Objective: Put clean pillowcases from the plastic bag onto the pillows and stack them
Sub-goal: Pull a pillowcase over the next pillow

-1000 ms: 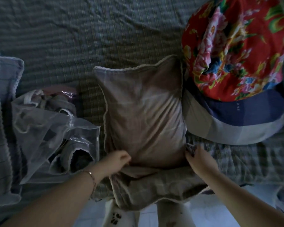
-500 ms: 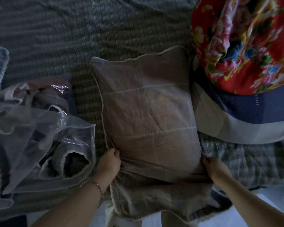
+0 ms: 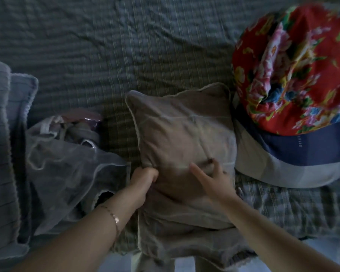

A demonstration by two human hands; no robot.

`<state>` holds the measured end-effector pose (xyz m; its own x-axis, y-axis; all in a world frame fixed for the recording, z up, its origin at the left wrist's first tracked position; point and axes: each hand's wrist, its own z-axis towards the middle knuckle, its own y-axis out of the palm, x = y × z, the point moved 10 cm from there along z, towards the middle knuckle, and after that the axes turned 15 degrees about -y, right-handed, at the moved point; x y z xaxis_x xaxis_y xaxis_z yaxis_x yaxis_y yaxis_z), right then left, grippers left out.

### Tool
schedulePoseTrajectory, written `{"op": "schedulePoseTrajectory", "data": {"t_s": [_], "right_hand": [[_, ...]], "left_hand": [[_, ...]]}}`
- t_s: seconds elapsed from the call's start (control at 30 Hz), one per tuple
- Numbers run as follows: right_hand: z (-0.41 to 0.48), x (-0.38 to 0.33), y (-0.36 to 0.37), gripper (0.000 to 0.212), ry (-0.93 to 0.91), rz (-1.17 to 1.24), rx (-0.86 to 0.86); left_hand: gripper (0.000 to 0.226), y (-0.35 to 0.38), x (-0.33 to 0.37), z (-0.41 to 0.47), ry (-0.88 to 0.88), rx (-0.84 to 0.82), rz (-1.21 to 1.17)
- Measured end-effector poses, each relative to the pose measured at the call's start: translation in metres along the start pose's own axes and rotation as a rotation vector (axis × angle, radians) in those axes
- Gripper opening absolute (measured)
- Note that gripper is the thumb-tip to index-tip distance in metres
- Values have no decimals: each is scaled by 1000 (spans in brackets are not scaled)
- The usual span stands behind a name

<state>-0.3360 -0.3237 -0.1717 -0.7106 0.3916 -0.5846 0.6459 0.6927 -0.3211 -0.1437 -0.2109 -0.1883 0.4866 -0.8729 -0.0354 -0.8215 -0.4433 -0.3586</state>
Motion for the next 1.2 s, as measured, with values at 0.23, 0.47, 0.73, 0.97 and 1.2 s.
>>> {"op": "schedulePoseTrajectory", "data": {"t_s": [0.23,0.47,0.73,0.97,1.2], "right_hand": [[-34,-124,-18,97,-175,462,-180],[-10,-89,-75,63,-15,606,-44],[12,36,-90,15,205,-9,56],[-24,112,36,43,366,-87,-303],[-16,74,41,87,35,-237,281]], "left_hand": [[4,3,69,-207,579,-229,243],[39,106,61,-254,709,-512,589],[43,55,60,-96,720,257,789],[53,-30,48,11,626,510,919],[8,-16,67,-48,1302,663,874]]}}
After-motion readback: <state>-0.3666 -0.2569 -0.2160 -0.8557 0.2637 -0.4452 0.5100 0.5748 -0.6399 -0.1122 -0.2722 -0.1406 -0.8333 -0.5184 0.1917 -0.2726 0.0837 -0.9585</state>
